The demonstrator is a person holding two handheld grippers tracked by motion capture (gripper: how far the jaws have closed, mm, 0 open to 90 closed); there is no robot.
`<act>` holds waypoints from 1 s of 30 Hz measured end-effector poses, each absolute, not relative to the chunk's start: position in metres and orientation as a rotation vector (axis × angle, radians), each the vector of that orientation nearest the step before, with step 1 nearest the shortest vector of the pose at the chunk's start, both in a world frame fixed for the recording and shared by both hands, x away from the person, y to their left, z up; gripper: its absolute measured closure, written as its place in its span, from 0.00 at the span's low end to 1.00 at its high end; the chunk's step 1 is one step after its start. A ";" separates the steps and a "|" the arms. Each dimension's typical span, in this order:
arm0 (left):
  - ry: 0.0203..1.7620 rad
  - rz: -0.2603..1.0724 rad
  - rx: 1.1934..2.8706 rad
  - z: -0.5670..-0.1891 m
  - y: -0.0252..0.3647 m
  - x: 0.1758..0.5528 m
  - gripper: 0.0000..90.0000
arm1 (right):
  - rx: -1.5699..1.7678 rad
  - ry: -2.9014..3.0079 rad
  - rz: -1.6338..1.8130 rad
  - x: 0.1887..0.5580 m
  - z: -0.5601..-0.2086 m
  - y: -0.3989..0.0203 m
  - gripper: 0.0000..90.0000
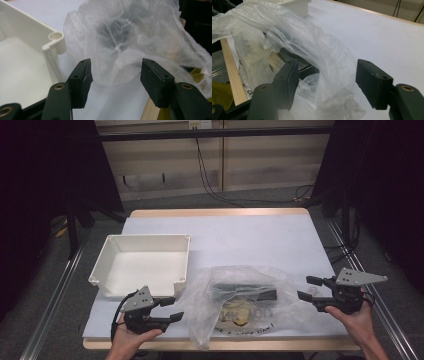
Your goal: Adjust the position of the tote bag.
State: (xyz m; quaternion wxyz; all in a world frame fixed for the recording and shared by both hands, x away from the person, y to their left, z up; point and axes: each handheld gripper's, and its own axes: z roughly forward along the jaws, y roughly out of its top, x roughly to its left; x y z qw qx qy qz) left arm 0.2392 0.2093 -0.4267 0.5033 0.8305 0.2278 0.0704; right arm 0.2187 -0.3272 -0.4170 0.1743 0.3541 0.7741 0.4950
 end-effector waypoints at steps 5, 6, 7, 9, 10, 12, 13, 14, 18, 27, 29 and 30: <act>0.493 0.191 1.982 -0.405 0.202 0.237 0.58 | 0.959 2.183 1.433 0.218 -0.405 -0.326 0.50; 0.475 0.193 1.985 -0.401 0.197 0.236 0.61 | 0.954 2.185 1.439 0.218 -0.403 -0.325 0.51; 0.452 0.190 1.991 -0.398 0.191 0.235 0.64 | 0.947 2.181 1.441 0.219 -0.400 -0.324 0.54; 0.419 0.184 2.003 -0.394 0.177 0.232 0.72 | 0.925 2.186 1.451 0.221 -0.395 -0.321 0.57; 0.396 0.173 2.004 -0.392 0.170 0.230 0.73 | 0.917 2.187 1.456 0.222 -0.392 -0.319 0.61; 0.346 0.162 2.022 -0.388 0.156 0.229 0.81 | 0.877 2.199 1.463 0.222 -0.385 -0.313 0.70; 0.327 0.158 2.020 -0.386 0.149 0.228 0.81 | 0.877 2.199 1.463 0.222 -0.385 -0.313 0.70; 0.317 0.140 2.013 -0.385 0.142 0.229 0.82 | 0.870 2.216 1.466 0.222 -0.384 -0.311 0.74; 0.252 0.096 2.082 -0.389 0.111 0.233 0.89 | 0.853 2.334 1.395 0.224 -0.394 -0.295 0.90; 0.164 0.024 2.203 -0.402 0.048 0.235 0.90 | 0.882 2.471 1.266 0.237 -0.427 -0.280 1.00; 0.168 0.052 2.273 -0.411 0.043 0.237 0.92 | 0.890 2.490 1.229 0.239 -0.431 -0.278 1.00; 0.169 0.064 2.307 -0.414 0.043 0.239 0.94 | 0.886 2.500 1.211 0.241 -0.434 -0.277 1.00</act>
